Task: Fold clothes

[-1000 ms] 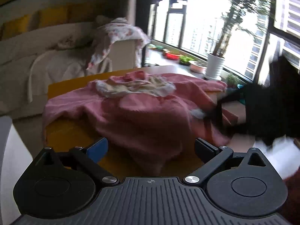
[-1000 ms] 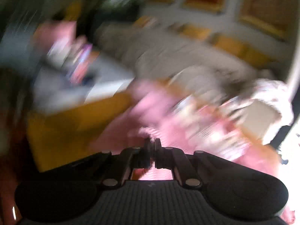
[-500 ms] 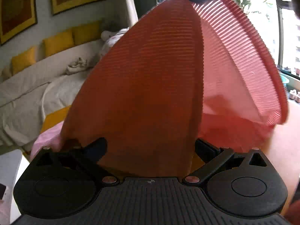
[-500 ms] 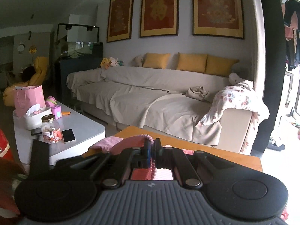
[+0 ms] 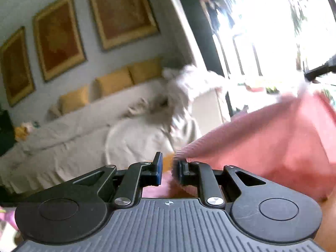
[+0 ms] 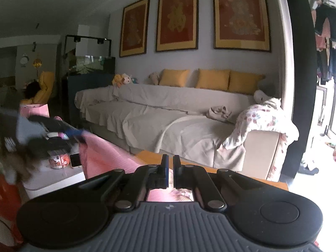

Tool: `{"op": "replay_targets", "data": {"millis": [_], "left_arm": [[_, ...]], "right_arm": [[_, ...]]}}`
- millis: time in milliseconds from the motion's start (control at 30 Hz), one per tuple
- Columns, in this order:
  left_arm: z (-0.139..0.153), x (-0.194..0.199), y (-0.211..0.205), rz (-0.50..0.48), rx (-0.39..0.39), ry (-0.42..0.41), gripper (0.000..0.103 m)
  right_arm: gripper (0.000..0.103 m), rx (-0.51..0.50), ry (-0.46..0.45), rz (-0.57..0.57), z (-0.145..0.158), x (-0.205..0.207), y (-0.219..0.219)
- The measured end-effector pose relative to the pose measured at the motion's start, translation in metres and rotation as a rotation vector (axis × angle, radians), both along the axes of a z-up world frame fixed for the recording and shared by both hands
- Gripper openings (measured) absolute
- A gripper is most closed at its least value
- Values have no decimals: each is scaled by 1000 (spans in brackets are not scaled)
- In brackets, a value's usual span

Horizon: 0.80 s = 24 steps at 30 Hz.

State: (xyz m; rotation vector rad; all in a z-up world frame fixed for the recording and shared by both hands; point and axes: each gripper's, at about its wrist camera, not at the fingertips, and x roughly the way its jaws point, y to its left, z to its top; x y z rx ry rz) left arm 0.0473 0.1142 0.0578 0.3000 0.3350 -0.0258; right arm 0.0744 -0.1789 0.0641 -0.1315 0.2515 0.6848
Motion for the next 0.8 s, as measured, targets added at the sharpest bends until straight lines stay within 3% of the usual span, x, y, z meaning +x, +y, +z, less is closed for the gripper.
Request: {"op": "replay_targets", "data": {"millis": [167,233,300,367,400,433,533,633,800], "left_arm": [[29,-40,23,-18,-69,-12,24],[24,-51,23,-47,-91,34,44],[12,-60,26,-76,-90,65,54],[-4,-60,27,-112,-88,125,72],[-14,-57,28,-131,-87,166,83],[-24,-55,29,-150,-85,207,88],[-54,-48,31,-195,-78,324,89],[-74,-50,33,-192,-103,374,90],[-74,-47,30,-214,-154,378,95]], "right_arm": [[4,-66,8,11,-10,-15,-5],[9,-120,13,9,-20,-22,-8],[25,-176,31,10,-34,-29,-11],[54,-236,57,8,-50,-37,-15],[58,-266,70,7,-58,-40,-16],[62,-289,94,-3,-68,-41,-20],[65,-339,185,-38,-99,-43,-33],[66,-351,254,-46,-123,-46,-42],[72,-378,269,6,-145,-57,-29]]}}
